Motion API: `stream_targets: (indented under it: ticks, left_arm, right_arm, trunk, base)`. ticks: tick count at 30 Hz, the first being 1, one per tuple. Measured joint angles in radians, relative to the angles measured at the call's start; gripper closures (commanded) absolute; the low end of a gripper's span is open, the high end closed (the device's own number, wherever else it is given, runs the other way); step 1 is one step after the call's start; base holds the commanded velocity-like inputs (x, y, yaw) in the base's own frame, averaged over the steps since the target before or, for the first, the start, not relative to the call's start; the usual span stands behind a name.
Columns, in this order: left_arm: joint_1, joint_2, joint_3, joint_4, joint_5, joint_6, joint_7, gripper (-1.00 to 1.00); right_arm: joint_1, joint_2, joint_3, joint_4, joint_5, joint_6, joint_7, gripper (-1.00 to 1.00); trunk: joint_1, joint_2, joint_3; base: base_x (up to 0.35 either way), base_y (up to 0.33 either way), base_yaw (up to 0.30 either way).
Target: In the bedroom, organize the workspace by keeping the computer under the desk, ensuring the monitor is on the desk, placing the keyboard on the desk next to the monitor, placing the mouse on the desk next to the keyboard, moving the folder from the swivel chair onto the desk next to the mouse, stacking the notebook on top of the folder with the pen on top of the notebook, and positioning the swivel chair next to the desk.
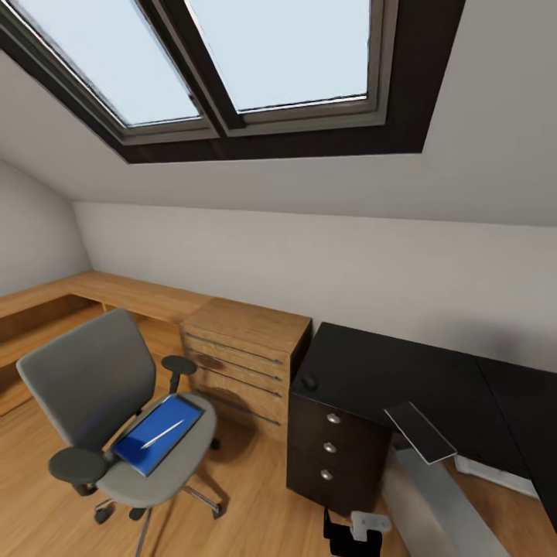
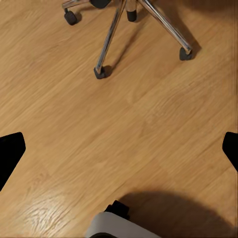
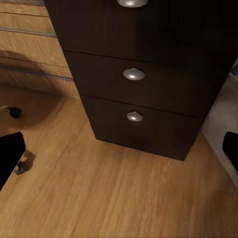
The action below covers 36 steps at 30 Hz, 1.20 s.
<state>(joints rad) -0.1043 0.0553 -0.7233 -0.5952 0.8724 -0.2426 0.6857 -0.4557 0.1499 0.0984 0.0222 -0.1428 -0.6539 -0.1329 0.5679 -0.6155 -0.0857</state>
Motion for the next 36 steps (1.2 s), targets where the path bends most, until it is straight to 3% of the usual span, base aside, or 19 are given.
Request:
stream_targets:
  ticks: [12, 23, 36]
  left_arm:
    - [0.000, 0.000, 0.000, 0.000, 0.001, 0.000, 0.000, -1.00]
    - [0.000, 0.000, 0.000, 0.000, 0.002, 0.000, 0.000, -1.00]
    - [0.000, 0.001, 0.001, 0.000, 0.002, -0.001, 0.001, -1.00]
  right_arm:
    - [0.000, 0.000, 0.000, 0.000, 0.000, 0.000, 0.000, -1.00]
    - [0.000, 0.000, 0.000, 0.000, 0.001, 0.000, 0.000, -1.00]
    - [0.000, 0.000, 0.002, -0.002, 0.001, -0.003, 0.000, -1.00]
  trunk:
    - [0.000, 0.000, 0.000]
    - [0.000, 0.000, 0.000]
    - [0.001, 0.000, 0.000]
  base:
    - [0.305, -0.176, 0.000]
    - [0.314, -0.016, 0.000]
    - [0.030, 0.000, 0.000]
